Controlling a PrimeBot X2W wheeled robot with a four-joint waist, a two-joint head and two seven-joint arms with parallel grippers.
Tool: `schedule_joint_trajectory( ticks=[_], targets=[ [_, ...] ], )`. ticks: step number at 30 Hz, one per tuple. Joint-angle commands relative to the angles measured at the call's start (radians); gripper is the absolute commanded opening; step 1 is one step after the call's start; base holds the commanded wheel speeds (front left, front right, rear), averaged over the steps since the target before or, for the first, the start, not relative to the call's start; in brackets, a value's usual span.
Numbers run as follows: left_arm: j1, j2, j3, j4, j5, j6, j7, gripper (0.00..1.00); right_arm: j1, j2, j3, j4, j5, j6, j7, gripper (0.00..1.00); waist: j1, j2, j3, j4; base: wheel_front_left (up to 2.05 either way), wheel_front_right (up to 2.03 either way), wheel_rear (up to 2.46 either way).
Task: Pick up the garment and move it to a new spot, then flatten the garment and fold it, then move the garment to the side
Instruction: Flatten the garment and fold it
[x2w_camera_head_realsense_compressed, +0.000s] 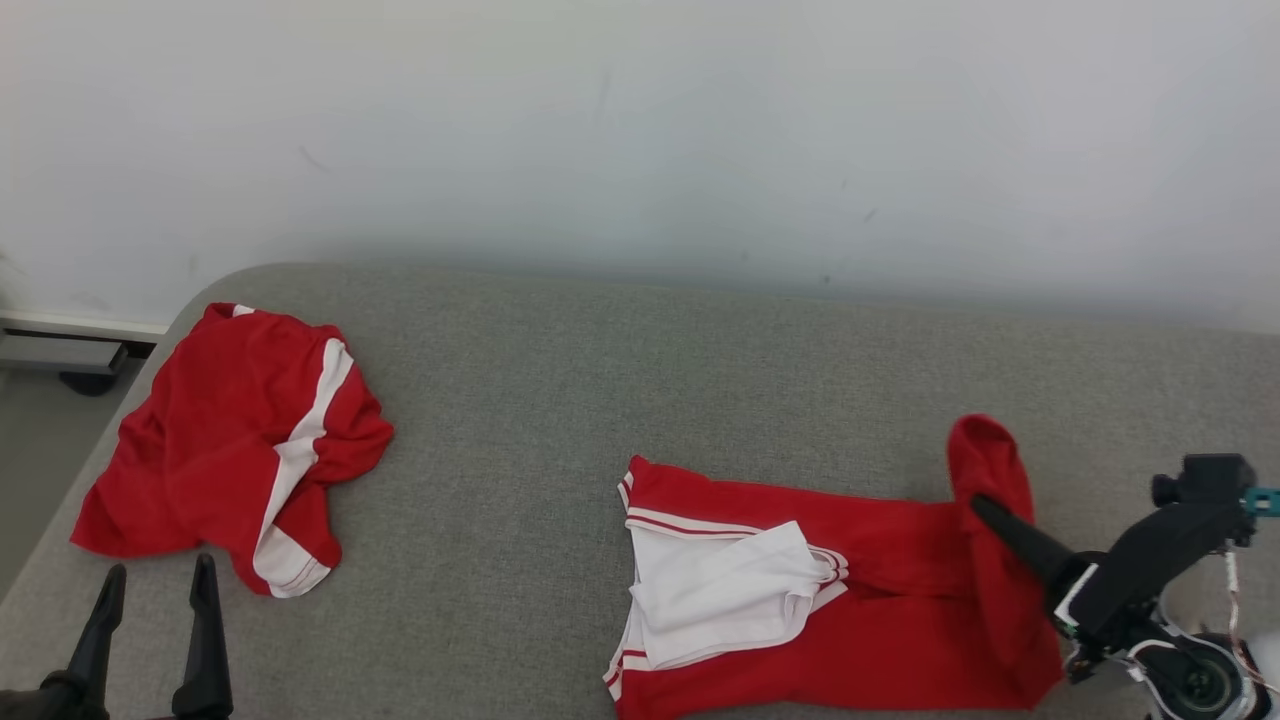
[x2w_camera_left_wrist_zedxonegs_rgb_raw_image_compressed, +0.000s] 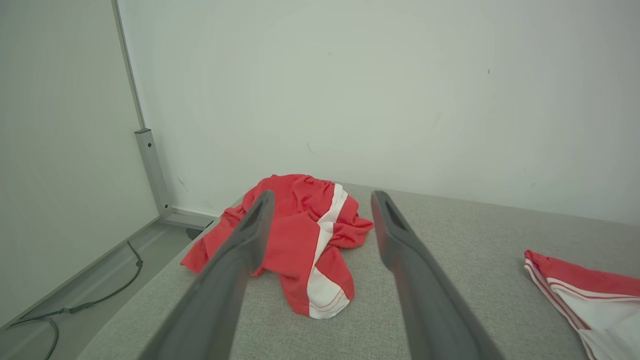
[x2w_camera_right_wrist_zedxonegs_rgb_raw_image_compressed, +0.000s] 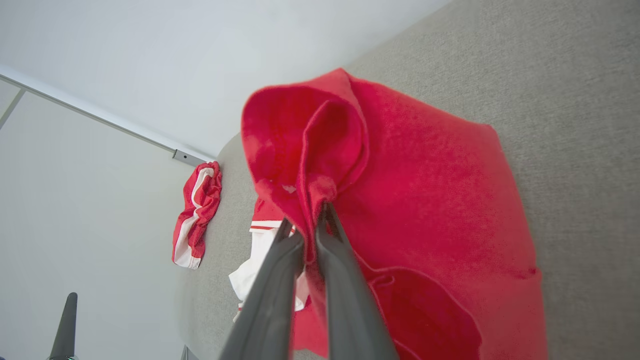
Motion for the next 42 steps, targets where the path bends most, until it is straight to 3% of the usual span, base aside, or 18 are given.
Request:
schedule_joint_trajectory(
  ticks=[1, 9, 16, 21, 27, 42],
  targets=[
    [-0.015, 0.000, 0.002, 0.004, 0.003, -0.006, -0.006, 1.00, -0.003, 0.017, -0.004, -0.008, 0.007, 0.000, 0.013, 0.00, 0.0000, 0.0000, 0.002, 0.008, 0.00, 0.00, 0.00],
    [-0.034, -0.012, -0.004, 0.012, 0.008, -0.015, -0.006, 1.00, -0.047, 0.141, 0.000, -0.014, -0.003, 0.000, 0.089, 0.00, 0.0000, 0.0000, 0.013, 0.033, 0.00, 0.00, 0.00],
    [-0.050, -0.025, -0.007, 0.023, 0.016, -0.025, -0.006, 1.00, -0.085, 0.193, 0.024, 0.007, -0.020, 0.000, 0.101, 0.00, 0.0000, 0.0000, 0.022, 0.052, 0.00, 0.00, 0.00],
    [-0.057, -0.033, -0.007, 0.029, 0.020, -0.032, -0.006, 1.00, -0.116, 0.201, 0.062, 0.052, -0.002, 0.000, 0.076, 0.00, 0.0000, 0.0000, 0.028, 0.062, 0.00, 0.00, 0.00],
    [-0.070, -0.043, -0.010, 0.038, 0.027, -0.041, -0.006, 1.00, -0.158, 0.201, 0.183, 0.109, 0.079, 0.000, 0.002, 0.00, 0.0000, 0.0000, 0.037, 0.076, 0.00, 0.00, 0.00],
    [-0.099, -0.067, -0.019, 0.063, 0.047, -0.064, -0.006, 1.00, -0.313, 0.201, 0.416, 0.383, 0.150, 0.000, -0.220, 0.00, 0.0000, 0.0000, 0.046, 0.115, 0.00, 0.00, 0.00]
  ],
)
